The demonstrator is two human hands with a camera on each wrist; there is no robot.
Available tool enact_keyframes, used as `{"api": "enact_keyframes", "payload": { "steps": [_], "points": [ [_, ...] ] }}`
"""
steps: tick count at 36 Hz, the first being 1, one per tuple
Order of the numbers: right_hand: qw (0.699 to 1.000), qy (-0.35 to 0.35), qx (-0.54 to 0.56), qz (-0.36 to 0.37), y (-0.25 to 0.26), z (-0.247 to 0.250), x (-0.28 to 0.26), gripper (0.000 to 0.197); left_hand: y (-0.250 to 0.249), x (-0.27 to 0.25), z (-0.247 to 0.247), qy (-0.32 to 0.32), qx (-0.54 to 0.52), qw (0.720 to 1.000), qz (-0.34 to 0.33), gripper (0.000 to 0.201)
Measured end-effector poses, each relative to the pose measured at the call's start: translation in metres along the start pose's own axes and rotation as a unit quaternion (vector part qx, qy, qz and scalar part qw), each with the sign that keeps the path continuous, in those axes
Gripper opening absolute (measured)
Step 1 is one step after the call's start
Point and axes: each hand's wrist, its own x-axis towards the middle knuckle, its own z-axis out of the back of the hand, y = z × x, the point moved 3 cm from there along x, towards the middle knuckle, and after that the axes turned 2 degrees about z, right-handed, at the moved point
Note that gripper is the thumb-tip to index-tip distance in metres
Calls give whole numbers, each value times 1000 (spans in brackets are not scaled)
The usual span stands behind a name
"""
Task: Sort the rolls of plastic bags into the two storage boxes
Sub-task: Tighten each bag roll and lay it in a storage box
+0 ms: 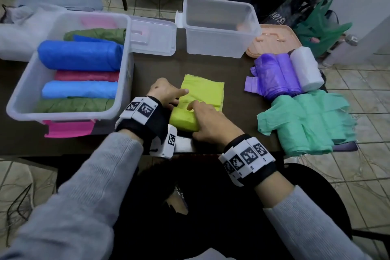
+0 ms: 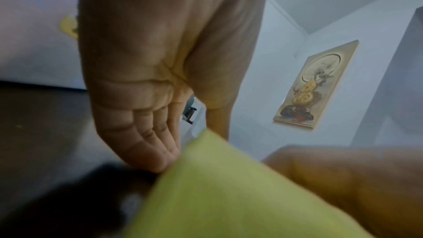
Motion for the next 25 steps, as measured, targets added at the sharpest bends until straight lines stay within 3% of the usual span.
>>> {"api": "enact_keyframes", "payload": {
  "steps": [3,7,11,15,19,25],
  "points": [
    [999,15,-42,1,2,-5,-1,64,-6,0,-1,28,56,998,3,44],
    [999,21,-30,-2,6,-3,-5,58,-14,-5,-4,46,90,995,-1,38],
    [998,24,-65,2,11,-3,-6,53,-17,-6,-9,89,0,996,-11,12],
    [995,12,-97,18,15,-5,-8,55,-27,-14,-5,80,-86,993,-21,26],
    [992,-16,-125,32,15,1,-9,53,-39,-19,-1,68,-168,983,-38,4],
    [987,-22,-143,66,15,5,-10,47,-55,-23,12,14,-203,975,-90,24]
  ]
}}
